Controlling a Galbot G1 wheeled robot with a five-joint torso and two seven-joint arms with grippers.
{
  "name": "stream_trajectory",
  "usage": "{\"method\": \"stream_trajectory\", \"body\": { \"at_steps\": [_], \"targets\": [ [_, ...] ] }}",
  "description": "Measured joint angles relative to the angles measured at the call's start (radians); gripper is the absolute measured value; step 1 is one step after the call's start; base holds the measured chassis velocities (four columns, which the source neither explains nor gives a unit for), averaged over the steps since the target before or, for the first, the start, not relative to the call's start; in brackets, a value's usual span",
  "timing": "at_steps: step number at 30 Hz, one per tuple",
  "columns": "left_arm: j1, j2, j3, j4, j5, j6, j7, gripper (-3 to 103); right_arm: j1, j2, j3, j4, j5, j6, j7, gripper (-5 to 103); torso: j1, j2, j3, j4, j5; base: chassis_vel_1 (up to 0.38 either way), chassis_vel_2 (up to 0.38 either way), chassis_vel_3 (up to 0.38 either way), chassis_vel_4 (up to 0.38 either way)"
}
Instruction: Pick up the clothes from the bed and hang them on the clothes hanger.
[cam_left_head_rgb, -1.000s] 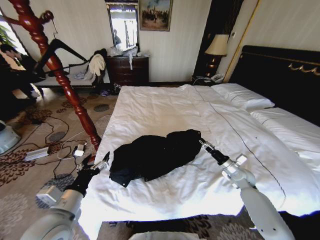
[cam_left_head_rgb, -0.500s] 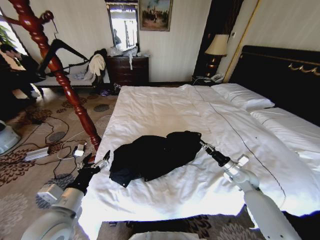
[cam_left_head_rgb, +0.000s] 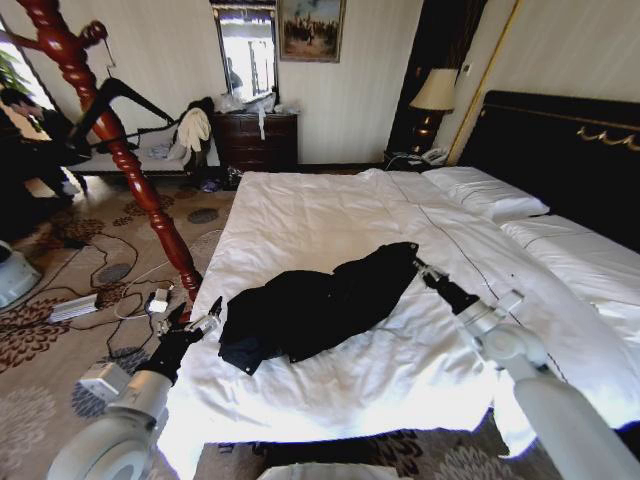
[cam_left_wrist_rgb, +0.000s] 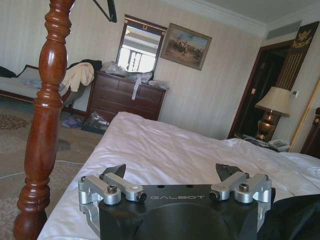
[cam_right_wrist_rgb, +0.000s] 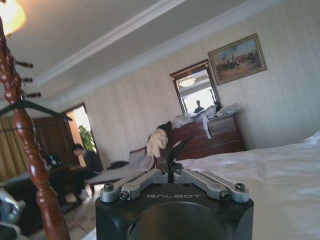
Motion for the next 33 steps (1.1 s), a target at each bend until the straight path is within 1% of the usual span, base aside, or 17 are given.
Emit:
{"method": "stream_trajectory", "body": {
  "at_steps": [1, 4, 6, 7, 9, 11, 12, 15, 17, 20, 21, 23, 25, 28, 29, 31, 33],
  "targets": [
    [0.000, 0.000, 0.000, 0.000, 0.000, 0.000, 0.000, 100, 0.000, 0.000, 0.000, 0.000, 0.000, 0.000, 0.000, 0, 0.000, 0.000, 0.000, 0.0000, 0.0000, 0.000, 0.000, 0.000, 0.000],
    [-0.028, 0.008, -0.021, 0.000, -0.012, 0.007, -0.004, 100, -0.029, -0.100, 0.062, 0.067, 0.003, -0.050, 0.087, 0, 0.000, 0.000, 0.000, -0.0003, -0.0004, 0.000, 0.000, 0.000, 0.000],
    [-0.037, 0.010, -0.028, 0.000, -0.021, 0.010, -0.006, 100, -0.036, -0.119, 0.075, 0.079, 0.006, -0.059, 0.097, 0, 0.000, 0.000, 0.000, -0.0005, -0.0002, 0.000, 0.000, 0.000, 0.000],
    [-0.062, 0.017, -0.050, 0.000, -0.057, 0.020, -0.013, 100, -0.053, -0.170, 0.105, 0.112, 0.021, -0.078, 0.125, 0, 0.000, 0.000, 0.000, -0.0004, -0.0003, 0.000, 0.000, 0.000, 0.000],
    [-0.096, 0.031, -0.079, 0.000, -0.113, 0.033, -0.026, 100, -0.063, -0.227, 0.133, 0.148, 0.047, -0.102, 0.161, 0, 0.000, 0.000, 0.000, -0.0002, -0.0005, 0.000, 0.000, 0.000, 0.000],
    [-0.105, 0.037, -0.088, 0.000, -0.128, 0.036, -0.030, 100, -0.063, -0.242, 0.138, 0.158, 0.056, -0.110, 0.171, 0, 0.000, 0.000, 0.000, -0.0003, -0.0005, 0.000, 0.000, 0.000, 0.000],
    [-0.120, 0.050, -0.112, 0.000, -0.160, 0.042, -0.034, 100, -0.054, -0.276, 0.144, 0.178, 0.083, -0.125, 0.200, 0, 0.000, 0.000, 0.000, -0.0003, -0.0006, 0.000, 0.000, 0.000, 0.000],
    [-0.118, 0.063, -0.156, 0.000, -0.196, 0.049, -0.034, 100, -0.011, -0.323, 0.143, 0.193, 0.120, -0.143, 0.242, 0, 0.000, 0.000, 0.000, -0.0001, -0.0002, 0.000, 0.000, 0.000, 0.000],
    [-0.115, 0.064, -0.170, 0.000, -0.207, 0.051, -0.034, 100, 0.000, -0.332, 0.142, 0.194, 0.125, -0.146, 0.249, 0, 0.000, 0.000, 0.000, -0.0001, -0.0003, 0.000, 0.000, 0.000, 0.000],
    [-0.098, 0.071, -0.266, 0.000, -0.273, 0.063, -0.032, 100, 0.054, -0.376, 0.139, 0.191, 0.160, -0.155, 0.269, 0, 0.000, 0.000, 0.000, 0.0002, -0.0006, 0.000, 0.000, 0.000, 0.000],
    [-0.098, 0.071, -0.266, 0.000, -0.273, 0.063, -0.032, 100, 0.054, -0.376, 0.139, 0.191, 0.160, -0.155, 0.269, 0, 0.000, 0.000, 0.000, 0.0002, -0.0006, 0.000, 0.000, 0.000, 0.000],
    [-0.099, 0.092, -0.336, 0.000, -0.339, 0.079, -0.043, 100, 0.053, -0.392, 0.139, 0.190, 0.168, -0.155, 0.270, 0, 0.000, 0.000, 0.000, 0.0001, -0.0004, 0.000, 0.000, 0.000, 0.000],
    [-0.103, 0.103, -0.356, 0.000, -0.357, 0.088, -0.052, 100, 0.049, -0.394, 0.138, 0.190, 0.166, -0.155, 0.270, 0, 0.000, 0.000, 0.000, 0.0000, -0.0006, 0.000, 0.000, 0.000, 0.000],
    [-0.129, 0.185, -0.432, 0.000, -0.379, 0.178, -0.096, 100, 0.028, -0.381, 0.128, 0.199, 0.151, -0.155, 0.271, 0, 0.000, 0.000, 0.000, -0.0002, -0.0001, 0.000, 0.000, 0.000, 0.000],
    [-0.129, 0.185, -0.432, 0.000, -0.379, 0.178, -0.096, 100, 0.028, -0.381, 0.128, 0.199, 0.151, -0.155, 0.271, 0, 0.000, 0.000, 0.000, -0.0002, -0.0001, 0.000, 0.000, 0.000, 0.000],
    [-0.156, 0.244, -0.461, 0.000, -0.405, 0.219, -0.121, 100, 0.010, -0.370, 0.127, 0.206, 0.143, -0.155, 0.272, 0, 0.000, 0.000, 0.000, -0.0005, -0.0003, 0.000, 0.000, 0.000, 0.000],
    [-0.190, 0.295, -0.472, 0.000, -0.419, 0.225, -0.128, 100, -0.005, -0.363, 0.130, 0.211, 0.140, -0.153, 0.272, 0, 0.000, 0.000, 0.000, -0.0003, -0.0002, 0.000, 0.000, 0.000, 0.000]
  ]
}}
